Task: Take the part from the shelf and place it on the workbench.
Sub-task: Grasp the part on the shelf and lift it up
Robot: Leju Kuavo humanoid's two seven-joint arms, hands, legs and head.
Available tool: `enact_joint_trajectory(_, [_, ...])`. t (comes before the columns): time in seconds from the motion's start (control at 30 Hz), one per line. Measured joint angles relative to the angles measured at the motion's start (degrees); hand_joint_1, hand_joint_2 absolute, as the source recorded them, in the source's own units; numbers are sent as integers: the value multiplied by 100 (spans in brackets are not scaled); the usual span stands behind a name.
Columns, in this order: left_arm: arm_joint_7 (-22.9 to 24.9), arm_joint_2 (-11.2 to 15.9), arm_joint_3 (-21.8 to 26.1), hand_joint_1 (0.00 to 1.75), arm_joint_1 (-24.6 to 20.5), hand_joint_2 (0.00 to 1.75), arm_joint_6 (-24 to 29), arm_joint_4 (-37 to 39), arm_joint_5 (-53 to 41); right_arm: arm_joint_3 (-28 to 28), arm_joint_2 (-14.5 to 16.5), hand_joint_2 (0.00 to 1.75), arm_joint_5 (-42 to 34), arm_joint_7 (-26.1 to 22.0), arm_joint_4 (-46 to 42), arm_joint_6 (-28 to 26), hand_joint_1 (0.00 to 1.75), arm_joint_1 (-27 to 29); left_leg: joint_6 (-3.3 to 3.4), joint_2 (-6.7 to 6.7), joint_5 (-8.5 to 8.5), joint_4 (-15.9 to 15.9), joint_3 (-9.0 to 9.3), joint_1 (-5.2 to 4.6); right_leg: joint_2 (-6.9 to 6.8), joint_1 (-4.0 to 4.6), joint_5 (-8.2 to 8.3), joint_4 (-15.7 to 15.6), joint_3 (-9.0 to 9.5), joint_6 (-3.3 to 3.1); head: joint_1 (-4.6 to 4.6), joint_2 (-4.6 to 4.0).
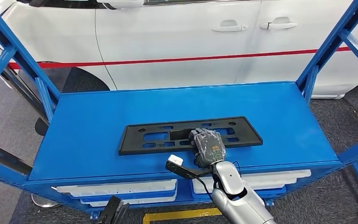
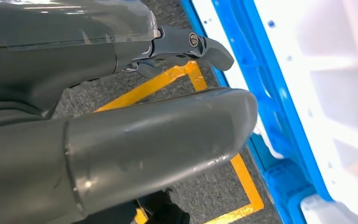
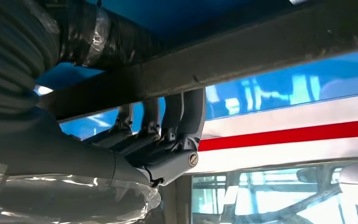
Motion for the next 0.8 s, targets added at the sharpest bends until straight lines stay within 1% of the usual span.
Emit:
enact_joint_trajectory(0.03, [-1,1,-1,0,0,0,0,0,18,0,-7,175,-12,1,-4,-4,175,2,31,2,21,-33,15,12,0,-1,-18,13,4,32,1,0])
enact_joint_trajectory(0.07, [-2,2,0,0,-4,0,0,0,37,0,-13,175,-27,3,-8,-7,175,1,68,5,45,-68,31,28,-2,-1,-91,99,-28,58,3,0])
enact_joint_trajectory(0.1, [-4,2,1,0,-8,0,3,0,60,0,-23,175,-42,5,-11,-10,175,1,101,9,68,-102,45,44,-3,-2,-228,301,-114,80,4,0])
enact_joint_trajectory(0.13, [-7,2,1,0,-10,0,15,0,81,0,-35,175,-57,10,-12,-14,175,6,120,14,77,-110,47,43,-3,-15,-411,623,-261,95,5,0])
enact_joint_trajectory(0.17, [-14,2,2,0,-9,0,43,0,96,0,-50,175,-74,16,-12,-23,175,16,134,15,79,-109,42,40,-5,-22,-601,1010,-448,110,6,0])
enact_joint_trajectory(0.2, [-29,2,2,0,-4,0,80,0,110,0,-67,175,-100,23,-14,-43,175,35,139,15,77,-105,37,36,-5,-29,-725,1349,-613,123,5,0])
enact_joint_trajectory(0.23, [-55,2,2,0,1,0,124,0,125,-1,-84,175,-139,29,-22,-69,175,57,140,14,73,-98,35,33,-6,-36,-744,1530,-705,133,5,0])
enact_joint_trajectory(0.27, [-89,1,2,0,4,0,172,0,139,-5,-99,175,-199,29,-46,-99,175,79,137,11,67,-87,35,33,-8,-41,-650,1486,-688,135,6,0])
enact_joint_trajectory(0.3, [-128,1,2,0,4,0,221,0,152,-17,-111,175,-289,17,-88,-133,175,98,129,7,57,-71,36,33,-10,-44,-465,1216,-555,129,5,0])
enact_joint_trajectory(0.33, [-168,0,2,0,4,0,270,0,163,-43,-121,175,-406,-13,-151,-169,175,115,116,2,42,-47,36,33,-12,-46,-264,814,-359,114,6,0])
enact_joint_trajectory(0.37, [-209,0,2,0,4,0,322,0,168,-83,-127,175,-551,-60,-234,-211,175,128,94,-2,23,-17,26,22,-12,-35,-124,450,-180,94,5,0])
enact_joint_trajectory(0.4, [-255,1,3,0,7,0,373,0,169,-134,-131,175,-720,-131,-338,-256,175,143,68,-4,6,8,15,13,-11,-22,-44,190,-58,69,4,0])
enact_joint_trajectory(0.43, [-303,1,3,0,13,0,422,0,168,-195,-134,175,-913,-221,-459,-303,175,160,41,-5,-7,25,6,4,-6,-9,-29,68,-7,46,4,0])
enact_joint_trajectory(0.47, [-348,2,4,0,19,0,466,0,171,-264,-136,175,-1137,-331,-603,-344,175,179,11,-4,-12,29,0,-2,0,7,-41,58,-8,23,3,0])
enact_joint_trajectory(0.53, [-416,8,7,0,36,0,463,0,213,-409,-139,175,-1645,-573,-946,-386,175,210,-49,-1,-32,46,-5,12,5,-3,-18,31,-8,-37,4,0])
enact_joint_trajectory(0.57, [-446,17,11,0,47,0,414,0,248,-478,-139,175,-1894,-678,-1149,-389,175,211,-80,1,-101,132,-40,20,2,-14,-6,13,-4,-79,3,0])
enact_joint_trajectory(0.6, [-480,29,15,0,60,44,349,0,287,-534,-135,175,-2100,-758,-1347,-384,175,204,-108,3,-232,330,-125,28,-3,-28,7,-6,1,-115,2,0])
enact_joint_trajectory(0.63, [-522,41,19,0,75,87,297,0,320,-582,-131,175,-2277,-830,-1537,-381,175,197,-132,5,-414,641,-260,38,-9,-33,11,-15,3,-142,1,0])
enact_joint_trajectory(0.67, [-573,50,21,0,92,131,260,1,344,-619,-128,175,-2446,-908,-1715,-381,175,191,-153,6,-613,1028,-434,41,-11,-31,9,-13,0,-160,-1,0])
enact_joint_trajectory(0.7, [-623,57,24,0,111,175,235,2,364,-645,-127,175,-2608,-990,-1872,-381,175,189,-170,6,-763,1395,-601,44,-13,-28,6,-8,-4,-166,0,0])
enact_joint_trajectory(0.73, [-669,66,27,0,130,175,217,3,379,-666,-128,175,-2785,-1075,-2026,-374,175,191,-180,7,-822,1628,-710,46,-13,-26,3,-2,-7,-167,0,0])
enact_joint_trajectory(0.77, [-708,77,31,0,146,175,201,5,387,-682,-129,175,-2968,-1144,-2188,-351,175,191,-182,7,-770,1655,-725,46,-12,-25,-2,6,-8,-165,0,0])
enact_joint_trajectory(0.8, [-737,90,34,0,156,175,190,8,393,-698,-129,175,-3123,-1186,-2350,-324,175,188,-172,8,-608,1436,-621,46,-10,-25,-8,12,-4,-159,0,0])
